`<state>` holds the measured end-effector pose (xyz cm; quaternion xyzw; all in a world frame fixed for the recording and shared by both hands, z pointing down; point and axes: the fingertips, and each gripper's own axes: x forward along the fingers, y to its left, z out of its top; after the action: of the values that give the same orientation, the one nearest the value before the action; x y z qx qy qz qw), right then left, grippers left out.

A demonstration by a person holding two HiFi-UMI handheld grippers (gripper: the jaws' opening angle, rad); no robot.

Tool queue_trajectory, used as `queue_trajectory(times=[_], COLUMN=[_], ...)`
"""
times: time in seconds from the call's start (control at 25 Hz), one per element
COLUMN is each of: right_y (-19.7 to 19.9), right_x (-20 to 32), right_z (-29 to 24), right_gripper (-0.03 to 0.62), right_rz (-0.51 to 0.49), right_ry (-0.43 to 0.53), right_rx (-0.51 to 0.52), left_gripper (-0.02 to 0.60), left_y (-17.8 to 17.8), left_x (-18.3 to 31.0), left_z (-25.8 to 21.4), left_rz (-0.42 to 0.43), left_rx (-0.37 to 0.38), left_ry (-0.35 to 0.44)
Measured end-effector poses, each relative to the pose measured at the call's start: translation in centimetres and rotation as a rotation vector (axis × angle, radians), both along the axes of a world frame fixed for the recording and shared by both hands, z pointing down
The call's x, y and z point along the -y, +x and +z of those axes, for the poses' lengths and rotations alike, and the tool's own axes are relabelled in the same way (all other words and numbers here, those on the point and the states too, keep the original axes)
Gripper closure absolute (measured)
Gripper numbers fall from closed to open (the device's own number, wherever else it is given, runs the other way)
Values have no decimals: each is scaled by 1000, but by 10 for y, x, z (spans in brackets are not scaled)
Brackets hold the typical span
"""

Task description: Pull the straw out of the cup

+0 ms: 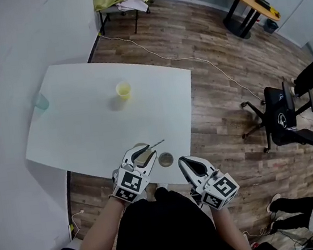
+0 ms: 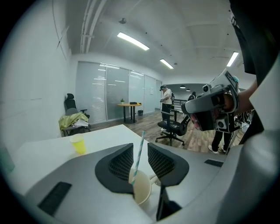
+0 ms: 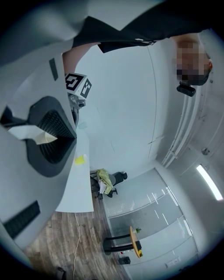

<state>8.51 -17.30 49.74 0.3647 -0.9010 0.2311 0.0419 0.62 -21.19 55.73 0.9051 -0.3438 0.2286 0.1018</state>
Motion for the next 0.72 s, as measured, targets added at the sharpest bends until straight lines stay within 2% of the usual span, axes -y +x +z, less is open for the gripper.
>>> queue_trajectory(times=[0.36, 0.72], right_y=[14, 23], right_x=[11, 16], right_z=[9, 10], right_gripper=[577, 577], right_rz=[-3, 6], right_ry=[-18, -30], right_rx=[7, 16], left_gripper=[465, 465], left_y=[12, 14], left_x=[7, 11], left_z=[29, 44], left_rz=[31, 34], left_rx=[107, 167], left_ry=[-14, -38])
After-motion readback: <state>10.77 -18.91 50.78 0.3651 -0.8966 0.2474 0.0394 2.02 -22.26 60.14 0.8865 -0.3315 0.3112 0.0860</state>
